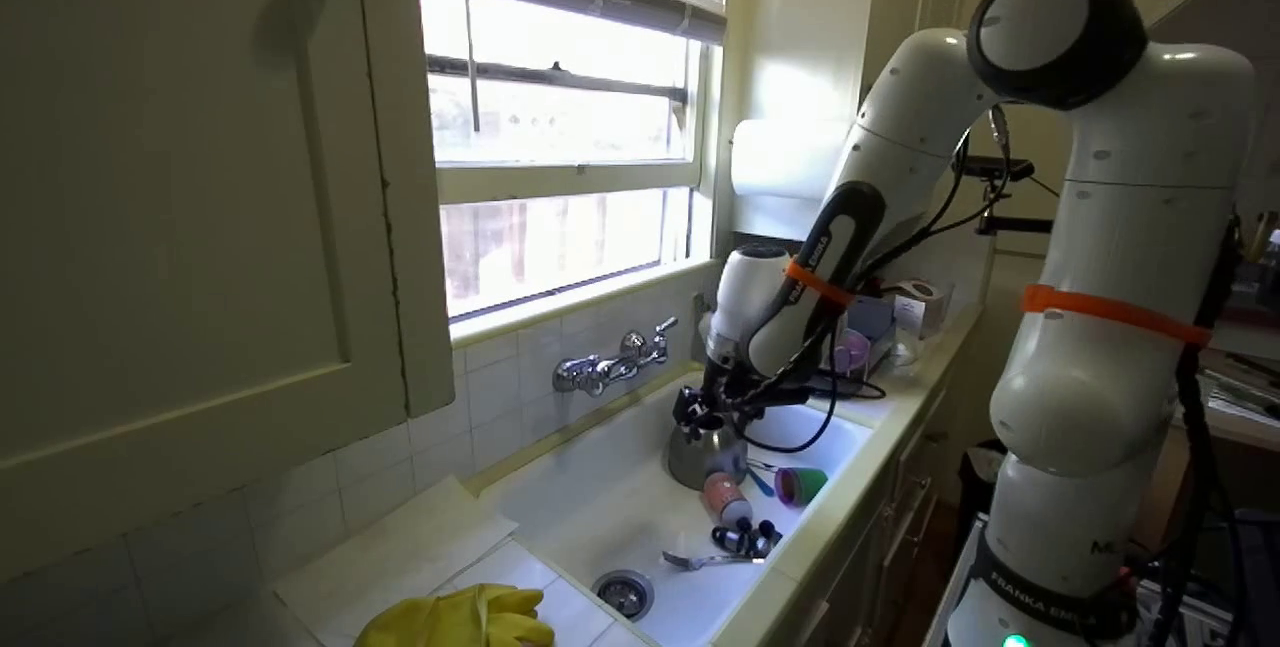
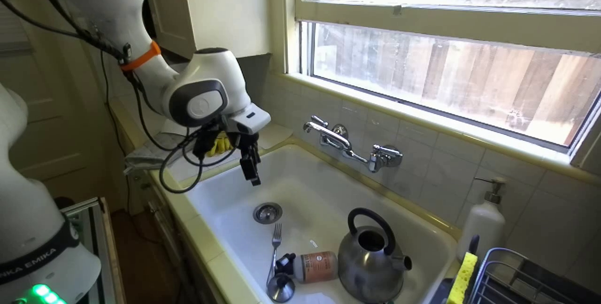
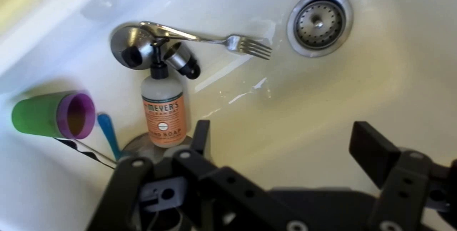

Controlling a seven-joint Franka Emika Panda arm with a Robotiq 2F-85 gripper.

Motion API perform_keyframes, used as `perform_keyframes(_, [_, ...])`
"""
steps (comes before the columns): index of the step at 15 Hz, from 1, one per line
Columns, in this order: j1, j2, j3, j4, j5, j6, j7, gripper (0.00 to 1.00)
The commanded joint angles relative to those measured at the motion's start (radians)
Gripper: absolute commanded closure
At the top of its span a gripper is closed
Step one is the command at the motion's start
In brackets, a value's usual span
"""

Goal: Remove the orange bottle from the sink and put it on the window sill

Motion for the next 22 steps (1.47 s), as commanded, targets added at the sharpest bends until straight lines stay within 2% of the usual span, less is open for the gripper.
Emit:
perform_keyframes(1, [-0.071, 0.100, -0.085, 0.012, -0.237, 0.055, 0.176, 0.00])
perform_keyframes(4, [-0.054, 0.170, -0.187, 0.057, -0.390, 0.035, 0.294, 0.00])
perform_keyframes(8, [-0.003, 0.265, -0.295, 0.122, -0.533, 0.048, 0.440, 0.00])
perform_keyframes(13, [0.082, 0.420, -0.381, 0.213, -0.623, 0.042, 0.554, 0.00])
perform_keyframes(16, [0.119, 0.543, -0.393, 0.272, -0.601, 0.045, 0.586, 0.00])
perform_keyframes(18, [0.119, 0.604, -0.372, 0.305, -0.566, 0.035, 0.588, 0.00])
perform_keyframes(19, [0.104, 0.521, -0.371, 0.253, -0.577, 0.023, 0.555, 0.00])
perform_keyframes(22, [0.114, 0.591, -0.368, 0.295, -0.574, 0.023, 0.571, 0.00])
